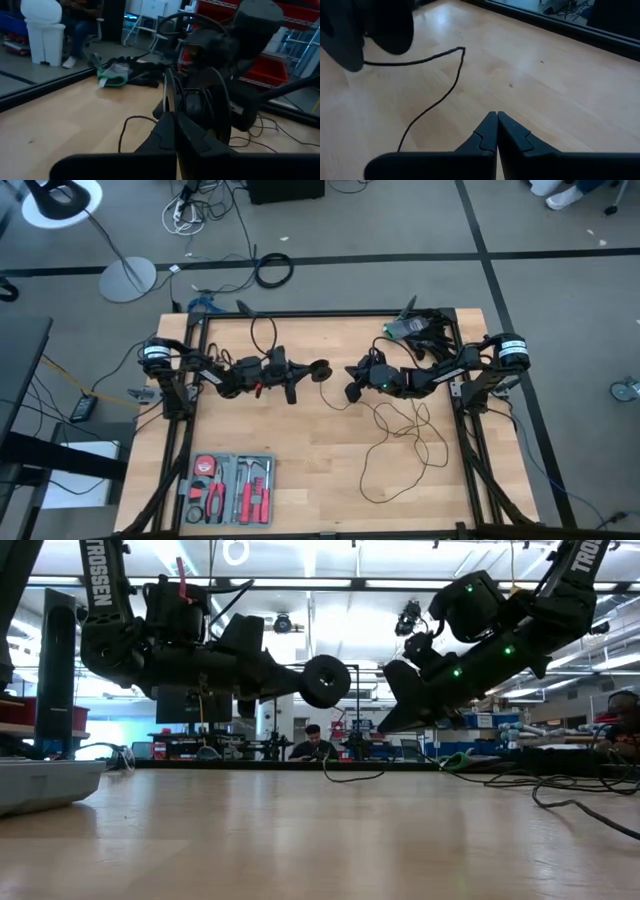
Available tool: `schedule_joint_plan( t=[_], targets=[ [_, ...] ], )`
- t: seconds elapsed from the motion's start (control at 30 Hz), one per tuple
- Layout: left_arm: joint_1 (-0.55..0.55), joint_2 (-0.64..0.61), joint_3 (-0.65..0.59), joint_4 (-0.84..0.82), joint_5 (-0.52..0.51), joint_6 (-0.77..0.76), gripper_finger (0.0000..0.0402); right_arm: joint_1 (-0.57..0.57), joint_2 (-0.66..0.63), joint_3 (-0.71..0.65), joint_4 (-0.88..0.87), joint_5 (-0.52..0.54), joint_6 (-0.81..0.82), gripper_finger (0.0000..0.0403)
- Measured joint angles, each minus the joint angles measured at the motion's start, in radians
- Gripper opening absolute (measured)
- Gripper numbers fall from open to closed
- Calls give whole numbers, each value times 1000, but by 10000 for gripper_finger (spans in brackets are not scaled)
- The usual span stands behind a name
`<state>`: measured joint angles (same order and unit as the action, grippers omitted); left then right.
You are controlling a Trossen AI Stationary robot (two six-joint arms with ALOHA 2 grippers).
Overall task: Coil cords
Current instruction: Coil the black wire on the spool
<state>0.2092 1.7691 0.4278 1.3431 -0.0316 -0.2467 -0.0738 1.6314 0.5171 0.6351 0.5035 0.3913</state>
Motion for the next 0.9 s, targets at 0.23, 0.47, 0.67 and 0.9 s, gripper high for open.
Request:
schedule_joint_plan(
  t=[0.23,0.47,0.67,0.9],
  targets=[
    [0,0,0,1,0,-20,1,-1,0,0,104,0,78,5],
    [0,-27,0,0,-3,-20,1,0,29,1,103,0,68,8],
    [0,-102,0,-77,-4,-16,1,2,178,0,260,-4,69,12],
    [0,-151,0,-160,-4,7,1,7,378,34,603,-75,-7,39]
  ],
)
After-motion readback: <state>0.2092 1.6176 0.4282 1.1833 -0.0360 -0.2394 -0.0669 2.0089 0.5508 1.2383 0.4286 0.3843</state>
